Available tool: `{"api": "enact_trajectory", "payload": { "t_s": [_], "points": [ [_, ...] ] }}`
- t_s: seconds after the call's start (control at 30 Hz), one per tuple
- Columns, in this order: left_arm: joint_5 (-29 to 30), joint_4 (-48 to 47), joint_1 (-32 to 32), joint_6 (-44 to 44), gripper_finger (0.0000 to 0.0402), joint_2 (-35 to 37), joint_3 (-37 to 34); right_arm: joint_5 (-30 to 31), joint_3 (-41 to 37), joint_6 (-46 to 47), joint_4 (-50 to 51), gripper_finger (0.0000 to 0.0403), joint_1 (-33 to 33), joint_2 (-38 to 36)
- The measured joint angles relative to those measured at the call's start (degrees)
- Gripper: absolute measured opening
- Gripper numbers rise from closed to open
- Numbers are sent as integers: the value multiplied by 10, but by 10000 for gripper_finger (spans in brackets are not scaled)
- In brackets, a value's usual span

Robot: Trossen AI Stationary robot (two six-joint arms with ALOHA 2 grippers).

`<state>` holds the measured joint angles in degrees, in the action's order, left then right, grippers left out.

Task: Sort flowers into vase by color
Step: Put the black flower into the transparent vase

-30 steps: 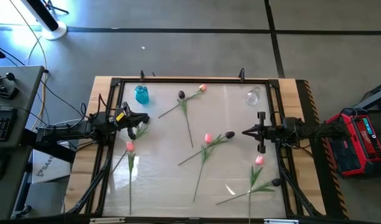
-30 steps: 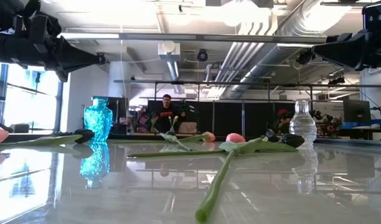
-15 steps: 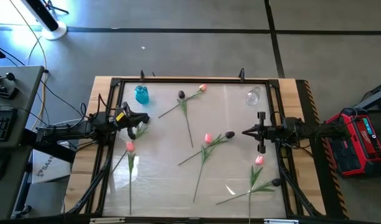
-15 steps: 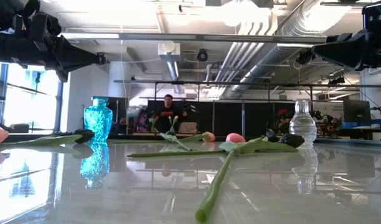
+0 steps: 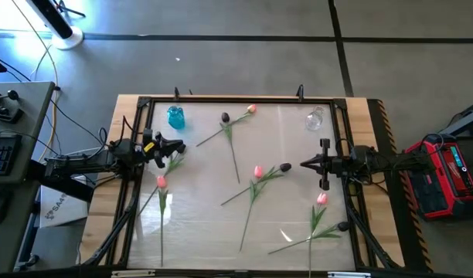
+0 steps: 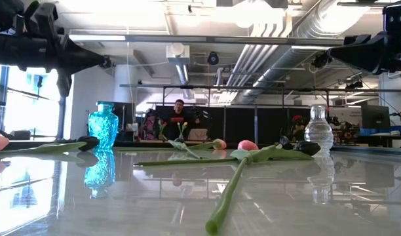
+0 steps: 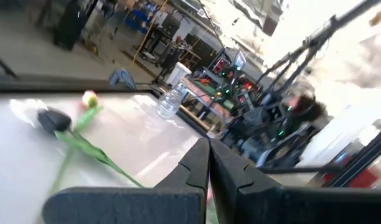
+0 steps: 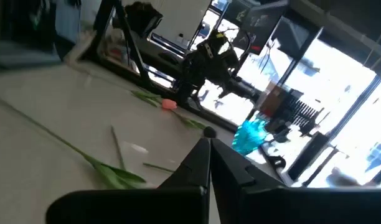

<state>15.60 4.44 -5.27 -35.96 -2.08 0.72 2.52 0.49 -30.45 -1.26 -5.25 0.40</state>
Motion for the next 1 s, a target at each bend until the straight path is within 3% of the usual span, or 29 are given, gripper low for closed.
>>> {"api": "enact_trajectory", "payload": {
  "t_s": [0.17, 0.37, 0.43, 0.5, 0.67, 0.77, 0.83, 1.0],
  "points": [
    [6, 0, 0, -65, 0, 0, 0, 0, 0, -89, 0, 0, 0, 0],
    [31, 7, 0, -133, 0, 0, 0, 6, 4, -47, -71, 0, 1, 0],
    [29, 16, 0, -130, 0, 0, 0, 15, 5, 25, -115, 0, 1, 0],
    [29, 26, 0, -128, 0, -1, 0, 61, 5, 132, -149, 0, 1, 0],
    [27, 71, 0, -95, 0, -12, 0, 301, 6, 466, -183, 0, 1, 0],
    [26, 101, 0, -88, 0, -27, 0, 404, 6, 600, -171, 0, 1, 0],
    [26, 115, 0, -83, 0, -39, 0, 424, 6, 639, -169, 0, 1, 0],
    [25, 137, 0, -85, 0, -80, 0, 398, 6, 780, -169, 0, 1, 0]
  ]
}}
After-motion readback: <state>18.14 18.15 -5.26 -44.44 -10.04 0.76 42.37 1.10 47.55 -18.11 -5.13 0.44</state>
